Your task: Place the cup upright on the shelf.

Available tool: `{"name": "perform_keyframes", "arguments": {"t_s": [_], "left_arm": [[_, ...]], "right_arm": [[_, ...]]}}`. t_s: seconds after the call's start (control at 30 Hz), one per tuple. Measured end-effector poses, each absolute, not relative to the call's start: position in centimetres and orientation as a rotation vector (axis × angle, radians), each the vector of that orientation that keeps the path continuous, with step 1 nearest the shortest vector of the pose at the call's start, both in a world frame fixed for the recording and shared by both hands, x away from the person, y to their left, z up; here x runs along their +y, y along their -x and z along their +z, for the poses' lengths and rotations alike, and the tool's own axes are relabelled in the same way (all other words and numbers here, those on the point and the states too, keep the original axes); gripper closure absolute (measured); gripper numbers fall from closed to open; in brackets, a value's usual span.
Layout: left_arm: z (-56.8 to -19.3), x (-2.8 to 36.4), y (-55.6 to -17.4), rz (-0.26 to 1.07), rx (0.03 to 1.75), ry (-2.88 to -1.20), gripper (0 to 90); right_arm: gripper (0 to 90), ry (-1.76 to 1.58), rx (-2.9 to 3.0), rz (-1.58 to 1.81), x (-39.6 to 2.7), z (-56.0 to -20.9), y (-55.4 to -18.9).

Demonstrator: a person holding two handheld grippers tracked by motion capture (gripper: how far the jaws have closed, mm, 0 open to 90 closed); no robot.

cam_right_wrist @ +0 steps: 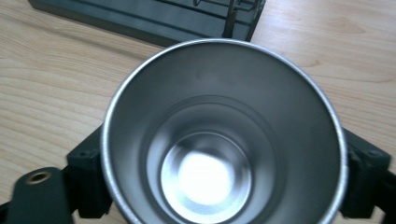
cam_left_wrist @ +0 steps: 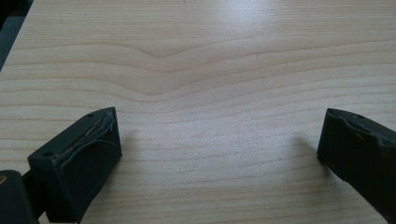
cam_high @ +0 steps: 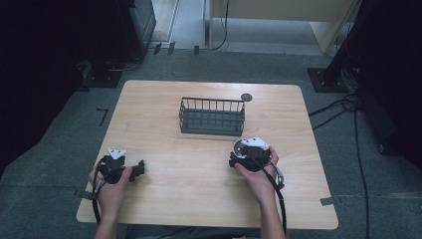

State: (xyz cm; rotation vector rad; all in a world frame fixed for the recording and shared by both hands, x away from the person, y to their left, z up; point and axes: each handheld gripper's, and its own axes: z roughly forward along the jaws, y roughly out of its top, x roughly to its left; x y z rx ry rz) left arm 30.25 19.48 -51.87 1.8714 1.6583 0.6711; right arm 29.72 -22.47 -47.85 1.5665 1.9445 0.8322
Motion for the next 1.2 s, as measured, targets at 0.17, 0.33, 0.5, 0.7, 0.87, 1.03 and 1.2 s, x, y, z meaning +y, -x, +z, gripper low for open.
{"name": "perform_keyframes", "arguments": {"t_s": [0.17,0.33,0.5,0.7,0.87,1.03,1.2], "left_arm": [[-51.9,19.5,-30.2,0.671,1.658,-1.871,0.0],[-51.9,19.5,-30.3,0.670,1.657,-1.872,0.0],[-51.9,19.5,-30.3,0.670,1.657,-1.872,0.0],[-51.9,19.5,-30.2,0.669,1.655,-1.873,0.0],[-51.9,19.5,-30.2,0.669,1.655,-1.874,0.0],[-51.9,19.5,-30.2,0.669,1.655,-1.873,0.0],[-51.9,19.5,-30.2,0.669,1.655,-1.874,0.0]], "right_arm": [[14.9,-1.544,1.957,0.838,-22.6,-47.8,-29.8],[15.2,-1.553,1.938,0.860,-22.7,-47.3,-29.9],[15.3,-1.542,1.930,0.899,-22.7,-46.4,-29.8],[15.4,-1.524,1.931,0.942,-22.5,-45.4,-29.8],[15.4,-1.502,1.945,0.957,-22.3,-44.6,-30.0],[15.5,-1.492,1.950,0.967,-22.0,-44.1,-30.4],[15.5,-1.468,1.962,0.979,-21.6,-43.4,-30.7]]}}
